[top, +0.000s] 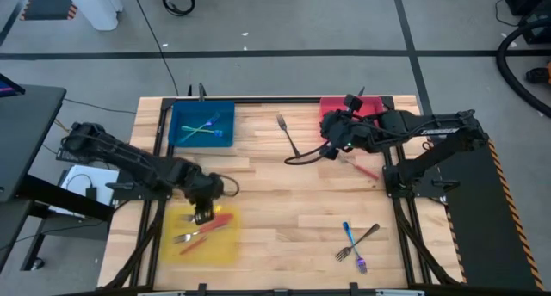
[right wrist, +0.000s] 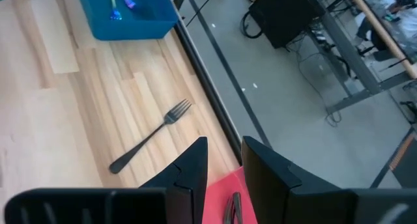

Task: Sort silverware by color (type)
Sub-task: Adjust the yellow bin

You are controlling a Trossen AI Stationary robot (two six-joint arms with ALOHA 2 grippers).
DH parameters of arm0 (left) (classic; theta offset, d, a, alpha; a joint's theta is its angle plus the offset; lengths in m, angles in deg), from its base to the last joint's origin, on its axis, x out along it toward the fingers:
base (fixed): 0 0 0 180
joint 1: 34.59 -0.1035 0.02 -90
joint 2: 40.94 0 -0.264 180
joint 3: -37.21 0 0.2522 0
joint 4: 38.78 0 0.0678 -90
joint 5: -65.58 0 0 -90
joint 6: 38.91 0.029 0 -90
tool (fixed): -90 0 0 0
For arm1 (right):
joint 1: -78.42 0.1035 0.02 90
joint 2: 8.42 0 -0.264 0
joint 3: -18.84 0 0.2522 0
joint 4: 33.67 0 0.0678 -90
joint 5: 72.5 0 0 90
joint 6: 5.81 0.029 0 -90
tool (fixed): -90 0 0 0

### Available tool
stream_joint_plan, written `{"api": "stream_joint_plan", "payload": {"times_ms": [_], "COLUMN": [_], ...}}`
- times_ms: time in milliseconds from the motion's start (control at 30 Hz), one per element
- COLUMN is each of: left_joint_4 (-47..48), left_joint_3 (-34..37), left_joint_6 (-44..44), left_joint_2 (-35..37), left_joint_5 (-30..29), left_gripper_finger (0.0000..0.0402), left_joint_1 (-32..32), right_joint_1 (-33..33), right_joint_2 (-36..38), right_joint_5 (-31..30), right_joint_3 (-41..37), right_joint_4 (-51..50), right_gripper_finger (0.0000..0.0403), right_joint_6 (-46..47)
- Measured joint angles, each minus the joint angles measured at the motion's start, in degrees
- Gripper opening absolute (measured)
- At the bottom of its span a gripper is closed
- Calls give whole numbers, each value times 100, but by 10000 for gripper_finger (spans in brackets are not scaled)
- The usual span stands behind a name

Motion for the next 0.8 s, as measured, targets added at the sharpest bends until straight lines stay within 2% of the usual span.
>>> {"api": "stream_joint_plan", "payload": {"times_ms": [200,367,567,800], "left_joint_4": [-14,-26,9,-18], "left_joint_3": [0,0,-6,-3], "left_joint_6": [1582,1765,1819,1457], "left_joint_2": [0,0,-80,-317], "left_joint_5": [-83,159,228,286], "left_gripper_finger": [107,107,106,81], "left_joint_1": [-1187,-1844,-1845,-1253], "right_joint_1": [-139,-226,-264,-264], "right_joint_2": [0,0,0,-2], "right_joint_5": [295,477,640,644], "right_joint_3": [0,0,0,0], "right_joint_4": [-2,-24,-30,-83], "right_gripper_finger": [103,103,103,103], "right_joint_6": [-43,-43,-43,-21]}}
